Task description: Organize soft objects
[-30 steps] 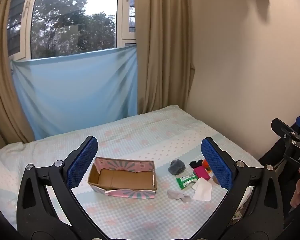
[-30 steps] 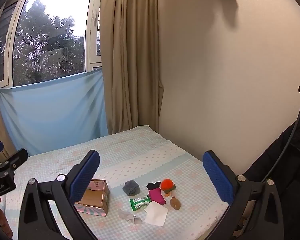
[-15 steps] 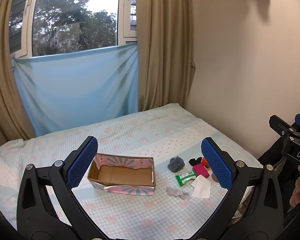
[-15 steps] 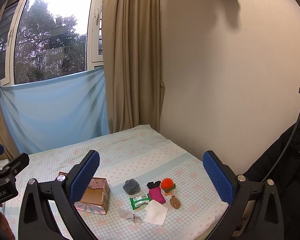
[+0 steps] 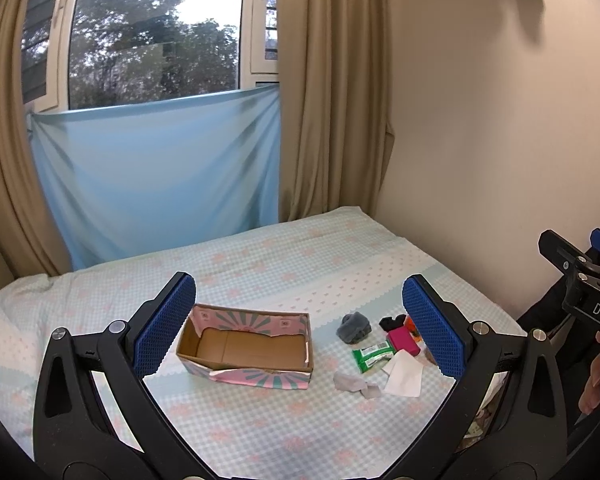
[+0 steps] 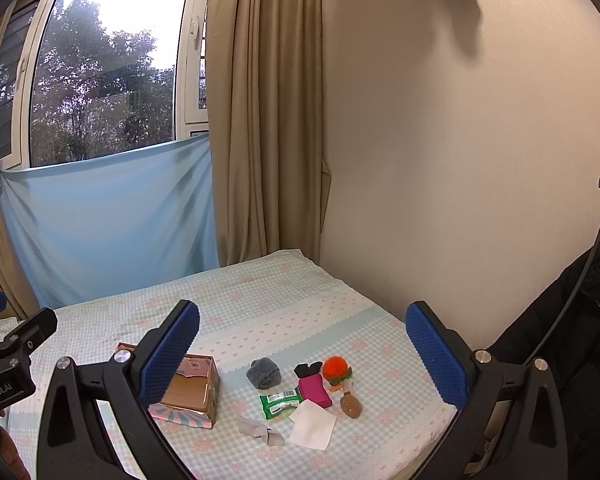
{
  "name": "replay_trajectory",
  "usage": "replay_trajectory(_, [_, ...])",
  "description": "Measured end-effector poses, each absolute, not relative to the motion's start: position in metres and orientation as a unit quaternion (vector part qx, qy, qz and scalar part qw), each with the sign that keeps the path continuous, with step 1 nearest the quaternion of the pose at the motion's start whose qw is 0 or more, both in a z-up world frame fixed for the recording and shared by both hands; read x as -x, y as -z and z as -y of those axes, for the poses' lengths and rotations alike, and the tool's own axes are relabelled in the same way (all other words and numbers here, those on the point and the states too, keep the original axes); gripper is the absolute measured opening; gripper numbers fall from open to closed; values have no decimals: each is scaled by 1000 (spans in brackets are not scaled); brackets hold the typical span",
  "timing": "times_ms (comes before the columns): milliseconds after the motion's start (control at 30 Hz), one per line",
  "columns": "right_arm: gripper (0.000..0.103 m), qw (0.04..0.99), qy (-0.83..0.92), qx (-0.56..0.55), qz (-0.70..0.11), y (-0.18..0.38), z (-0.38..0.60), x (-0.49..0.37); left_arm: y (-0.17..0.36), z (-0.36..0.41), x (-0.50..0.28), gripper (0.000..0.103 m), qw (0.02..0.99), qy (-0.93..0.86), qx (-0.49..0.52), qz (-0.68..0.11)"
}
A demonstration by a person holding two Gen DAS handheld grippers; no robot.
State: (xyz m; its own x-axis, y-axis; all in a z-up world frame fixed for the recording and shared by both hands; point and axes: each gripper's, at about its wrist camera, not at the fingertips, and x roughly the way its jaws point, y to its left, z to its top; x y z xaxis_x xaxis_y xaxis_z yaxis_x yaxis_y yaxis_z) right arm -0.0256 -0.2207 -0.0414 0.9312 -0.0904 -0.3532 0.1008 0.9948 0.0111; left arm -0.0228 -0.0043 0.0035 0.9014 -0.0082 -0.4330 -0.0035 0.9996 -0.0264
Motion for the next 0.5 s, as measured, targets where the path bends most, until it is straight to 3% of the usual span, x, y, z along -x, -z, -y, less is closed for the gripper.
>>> replay_trajectory(500, [103,981,54,-15,-184,41,221,24,1,3,20,102,975,4,12,-223])
